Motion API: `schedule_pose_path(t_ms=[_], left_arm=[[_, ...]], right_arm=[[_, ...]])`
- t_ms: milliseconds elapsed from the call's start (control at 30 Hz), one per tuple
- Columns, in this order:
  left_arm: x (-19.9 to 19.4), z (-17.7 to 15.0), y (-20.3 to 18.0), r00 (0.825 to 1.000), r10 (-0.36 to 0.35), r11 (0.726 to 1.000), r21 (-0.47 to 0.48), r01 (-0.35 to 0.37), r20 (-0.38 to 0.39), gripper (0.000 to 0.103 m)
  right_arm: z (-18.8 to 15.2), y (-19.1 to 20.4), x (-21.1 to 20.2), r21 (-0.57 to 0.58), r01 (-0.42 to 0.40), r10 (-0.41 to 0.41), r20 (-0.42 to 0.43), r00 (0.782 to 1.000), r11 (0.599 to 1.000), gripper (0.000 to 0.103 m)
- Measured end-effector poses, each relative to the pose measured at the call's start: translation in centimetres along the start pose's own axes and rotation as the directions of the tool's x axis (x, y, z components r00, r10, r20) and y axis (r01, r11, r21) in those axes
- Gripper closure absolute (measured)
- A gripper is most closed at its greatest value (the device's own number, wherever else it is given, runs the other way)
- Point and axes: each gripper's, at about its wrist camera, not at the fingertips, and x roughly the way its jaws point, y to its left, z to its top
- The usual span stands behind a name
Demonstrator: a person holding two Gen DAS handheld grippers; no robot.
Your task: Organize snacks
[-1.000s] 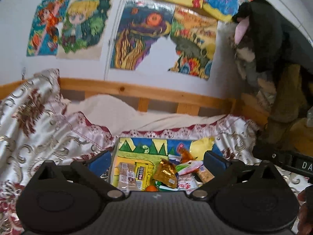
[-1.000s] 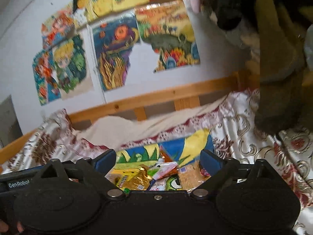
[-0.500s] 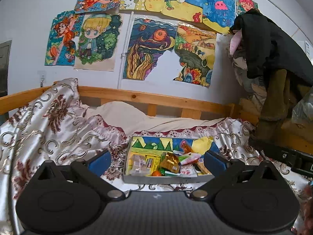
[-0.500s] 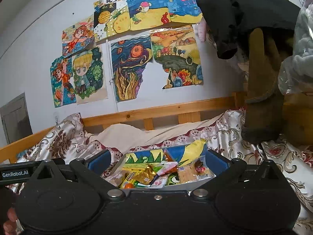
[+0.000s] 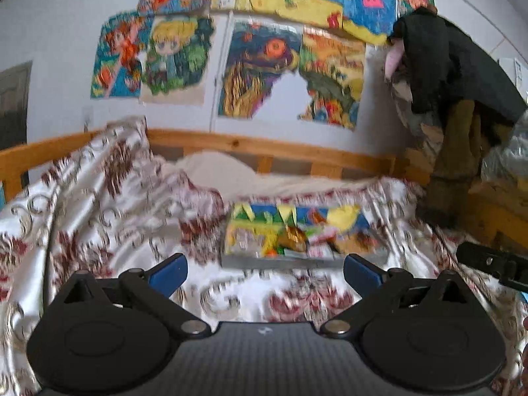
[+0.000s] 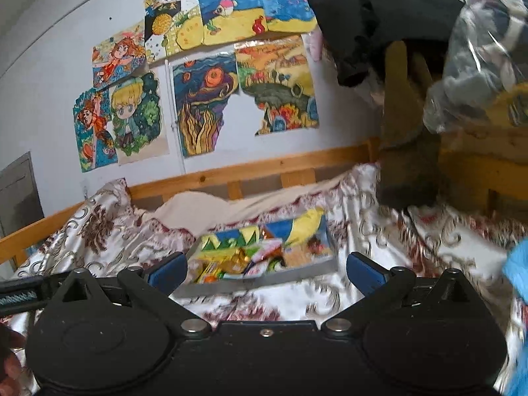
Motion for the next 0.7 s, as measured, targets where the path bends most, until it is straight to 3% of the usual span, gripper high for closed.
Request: schedule_pose_path(t_ms=[333,700], left_arm=[[-3.0,-1.9,0.6,0.997,0.065,0.998,0.004,-0.065,-0.051,0.000],[-4.6,-2.9,0.6,0.976,0.199,0.979,0.064,-0.194,-0.090,0.000]], right_arm=[[-1.7,0.6,-3.1,0.022,0.009,-0.009,-0.032,0.999,1.000,0.001],[-3.9,2.4,-4.9,-0.124,0.080,-0.099,-0.151,0.984,0.989,0.001]])
